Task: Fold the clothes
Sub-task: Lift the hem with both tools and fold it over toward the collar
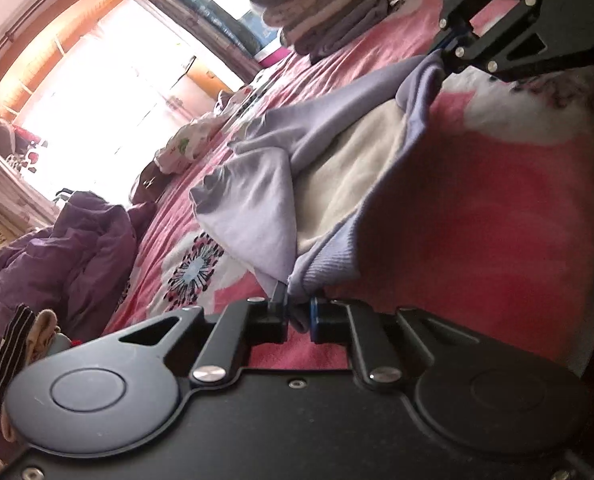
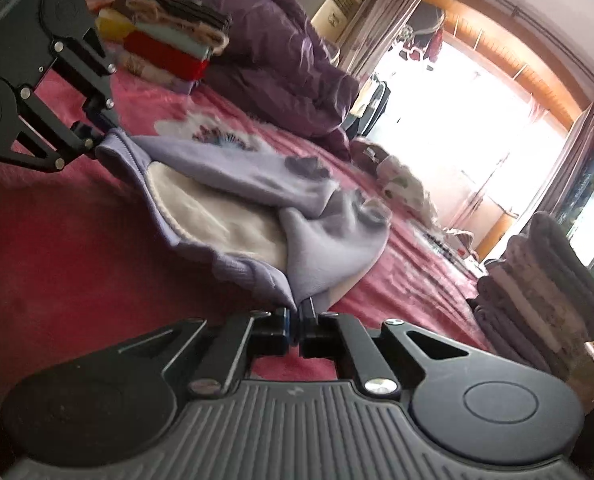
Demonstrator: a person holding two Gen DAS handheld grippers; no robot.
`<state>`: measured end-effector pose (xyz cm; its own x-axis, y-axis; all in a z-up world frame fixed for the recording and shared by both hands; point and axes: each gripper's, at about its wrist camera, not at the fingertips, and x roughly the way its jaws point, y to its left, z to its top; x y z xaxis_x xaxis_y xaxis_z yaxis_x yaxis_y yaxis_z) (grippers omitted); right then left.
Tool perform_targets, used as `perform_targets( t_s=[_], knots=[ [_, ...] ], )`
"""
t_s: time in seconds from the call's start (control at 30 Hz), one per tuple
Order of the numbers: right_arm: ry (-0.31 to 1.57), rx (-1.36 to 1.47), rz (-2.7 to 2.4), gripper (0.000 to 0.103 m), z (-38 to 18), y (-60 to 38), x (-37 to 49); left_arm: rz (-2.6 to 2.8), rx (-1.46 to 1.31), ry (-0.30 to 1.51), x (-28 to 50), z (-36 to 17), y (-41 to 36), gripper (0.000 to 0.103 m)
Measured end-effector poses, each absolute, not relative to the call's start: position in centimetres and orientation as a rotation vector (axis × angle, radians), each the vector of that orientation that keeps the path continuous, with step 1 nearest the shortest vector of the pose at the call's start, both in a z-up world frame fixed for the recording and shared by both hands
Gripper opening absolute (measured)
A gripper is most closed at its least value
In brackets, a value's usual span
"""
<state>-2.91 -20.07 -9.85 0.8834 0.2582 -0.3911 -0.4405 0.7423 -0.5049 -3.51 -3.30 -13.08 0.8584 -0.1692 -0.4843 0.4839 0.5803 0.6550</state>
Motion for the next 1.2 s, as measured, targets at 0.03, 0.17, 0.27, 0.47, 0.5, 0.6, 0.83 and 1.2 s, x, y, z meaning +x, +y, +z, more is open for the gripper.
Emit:
perform_targets(
  t_s=[0.03, 0.17, 0.27, 0.47, 0.5, 0.6, 0.83, 1.2],
  knots=[
    [0.300, -0.625, 0.393, 0.006, -9.5, -20.3, -3.5, -0.409, 0.872, 0.394, -3.9, -12.7, -3.2, 0.008],
    [0.269, -0.623, 0.406, 0.006, -7.9, -21.1, -5.9, -0.458, 0.851, 0.376, -5.4, -10.2, -2.8, 0.008],
    [0.256, -0.606, 0.406, 0.006, -6.4, -21.4, -6.0, -0.481, 0.780, 0.349, -6.1, -7.7, -2.2, 0.008],
    [0.258, -0.539, 0.404, 0.006, -3.6, -22.2, -3.2, -0.524, 0.622, 0.336, -4.0, -3.9, -0.6, 0.008],
    [0.258, -0.528, 0.403, 0.006, -3.1, -22.3, -2.7, -0.526, 0.599, 0.338, -3.2, -3.4, -0.5, 0.008],
    [0.259, -0.494, 0.402, 0.006, -1.7, -22.7, -1.3, -0.535, 0.528, 0.351, 0.1, -2.0, 0.0, 0.008],
    [0.311, -0.349, 0.427, 0.006, 0.4, -24.0, 4.9, -0.584, 0.303, 0.442, 8.8, -1.8, 1.9, 0.008],
    [0.466, 0.354, 0.440, 0.022, -6.6, -31.0, 16.4, -0.531, -0.211, 0.613, 18.8, -8.5, 5.8, 0.018]
  ],
)
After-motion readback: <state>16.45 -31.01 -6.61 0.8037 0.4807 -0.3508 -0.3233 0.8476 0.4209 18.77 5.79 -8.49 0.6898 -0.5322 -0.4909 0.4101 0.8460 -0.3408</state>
